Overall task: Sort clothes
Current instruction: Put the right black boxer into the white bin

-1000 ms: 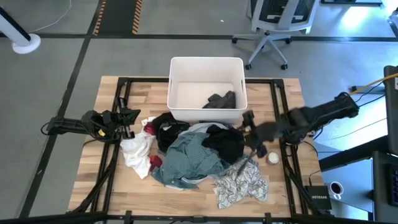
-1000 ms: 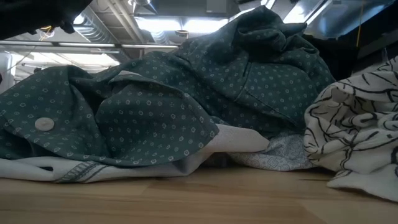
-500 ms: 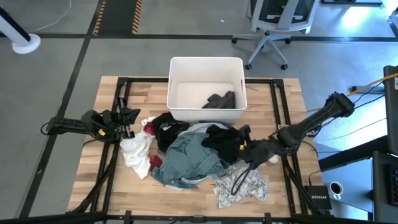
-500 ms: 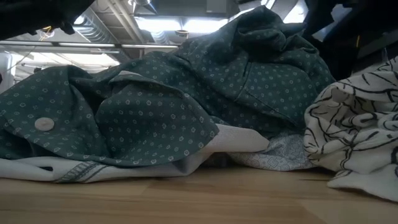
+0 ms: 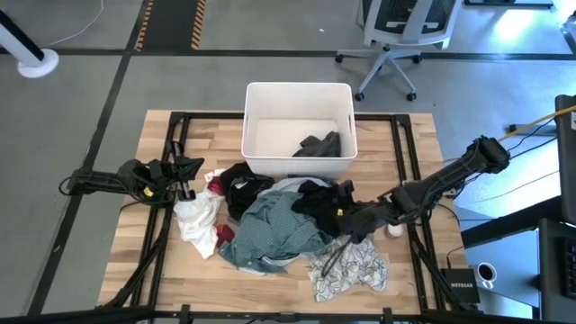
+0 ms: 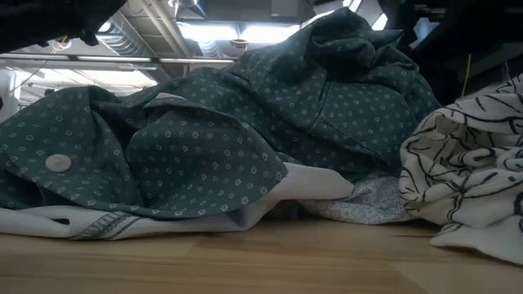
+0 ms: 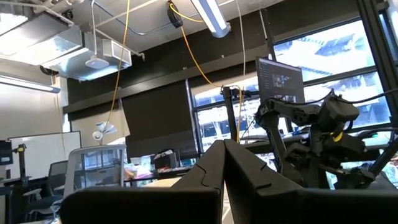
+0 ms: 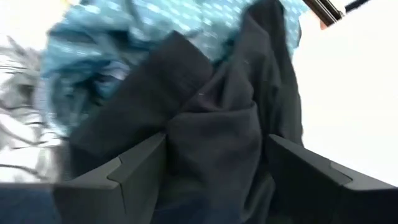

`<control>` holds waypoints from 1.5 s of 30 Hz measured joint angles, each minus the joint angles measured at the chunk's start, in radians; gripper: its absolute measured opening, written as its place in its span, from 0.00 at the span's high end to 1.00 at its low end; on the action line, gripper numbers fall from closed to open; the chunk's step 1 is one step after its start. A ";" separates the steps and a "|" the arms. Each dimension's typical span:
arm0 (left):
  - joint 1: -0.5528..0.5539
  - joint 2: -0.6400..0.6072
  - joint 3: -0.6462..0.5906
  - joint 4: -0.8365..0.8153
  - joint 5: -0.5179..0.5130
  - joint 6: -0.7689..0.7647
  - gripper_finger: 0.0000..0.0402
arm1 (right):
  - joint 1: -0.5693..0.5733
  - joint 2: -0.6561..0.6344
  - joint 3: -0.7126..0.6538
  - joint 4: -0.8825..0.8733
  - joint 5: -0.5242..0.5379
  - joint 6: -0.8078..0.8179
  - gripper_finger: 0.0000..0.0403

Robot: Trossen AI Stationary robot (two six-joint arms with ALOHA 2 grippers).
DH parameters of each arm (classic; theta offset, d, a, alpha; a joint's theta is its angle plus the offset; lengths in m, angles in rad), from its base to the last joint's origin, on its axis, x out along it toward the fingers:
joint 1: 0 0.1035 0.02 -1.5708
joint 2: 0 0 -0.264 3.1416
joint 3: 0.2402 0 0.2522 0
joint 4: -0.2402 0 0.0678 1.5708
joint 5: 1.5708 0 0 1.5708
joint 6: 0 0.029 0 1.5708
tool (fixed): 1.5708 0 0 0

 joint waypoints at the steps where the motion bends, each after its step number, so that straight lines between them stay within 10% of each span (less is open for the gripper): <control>1: 0.000 0.000 0.000 0.000 0.000 0.003 1.00 | -0.005 0.000 0.000 -0.002 -0.001 0.000 0.29; 8: 0.000 0.000 0.000 0.001 -0.003 -0.002 1.00 | -0.018 0.011 0.000 -0.027 0.000 -0.024 0.35; 21: 0.000 0.000 0.000 0.006 -0.003 0.011 1.00 | -0.097 0.121 0.000 -0.003 0.014 -0.072 0.96; 45: 0.000 0.000 0.000 0.034 -0.019 0.029 1.00 | -0.062 -0.401 0.036 0.107 0.379 -0.329 0.97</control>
